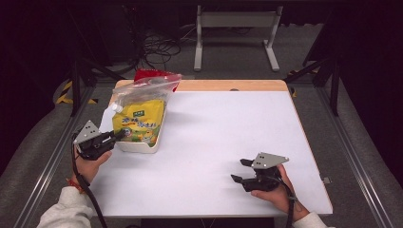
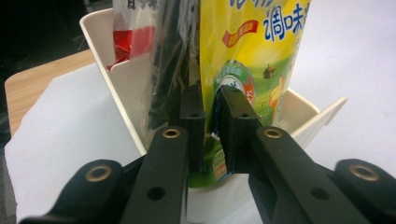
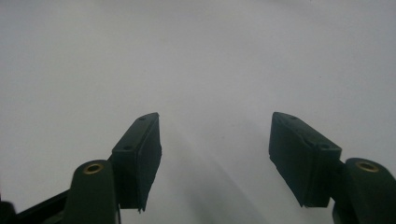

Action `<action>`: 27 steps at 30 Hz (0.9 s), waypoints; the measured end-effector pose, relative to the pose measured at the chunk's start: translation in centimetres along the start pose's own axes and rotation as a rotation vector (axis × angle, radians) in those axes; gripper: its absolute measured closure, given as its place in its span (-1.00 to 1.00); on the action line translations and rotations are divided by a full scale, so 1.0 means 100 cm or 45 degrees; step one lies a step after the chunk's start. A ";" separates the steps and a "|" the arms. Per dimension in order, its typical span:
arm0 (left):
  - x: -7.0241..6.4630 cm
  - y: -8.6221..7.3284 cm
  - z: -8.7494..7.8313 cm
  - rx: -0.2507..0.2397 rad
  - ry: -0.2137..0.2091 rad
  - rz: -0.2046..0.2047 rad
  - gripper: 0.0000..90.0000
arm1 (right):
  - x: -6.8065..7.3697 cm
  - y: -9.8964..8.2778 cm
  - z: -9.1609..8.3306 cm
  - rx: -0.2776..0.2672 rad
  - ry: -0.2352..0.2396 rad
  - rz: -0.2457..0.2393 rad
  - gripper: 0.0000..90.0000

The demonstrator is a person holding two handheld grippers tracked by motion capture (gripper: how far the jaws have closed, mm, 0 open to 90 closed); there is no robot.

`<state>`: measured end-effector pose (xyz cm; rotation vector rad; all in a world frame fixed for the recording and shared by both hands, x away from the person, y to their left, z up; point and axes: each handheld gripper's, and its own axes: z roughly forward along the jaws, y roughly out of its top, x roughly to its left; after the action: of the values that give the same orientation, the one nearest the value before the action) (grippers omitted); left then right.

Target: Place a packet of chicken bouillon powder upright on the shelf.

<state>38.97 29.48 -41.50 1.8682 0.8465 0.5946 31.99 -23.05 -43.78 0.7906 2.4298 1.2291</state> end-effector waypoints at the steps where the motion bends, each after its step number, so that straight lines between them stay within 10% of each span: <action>1: -0.001 0.000 -0.001 -0.007 0.006 0.000 0.76 | 0.000 0.000 0.000 -0.002 -0.001 0.000 -0.24; 27: -0.027 0.006 -0.037 -0.176 0.063 -0.024 0.44 | -0.002 0.004 -0.006 -0.022 -0.023 -0.016 -0.24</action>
<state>34.82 29.33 -39.52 1.7252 0.8331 0.6731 31.98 -23.37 -43.10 0.7771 2.4033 1.2314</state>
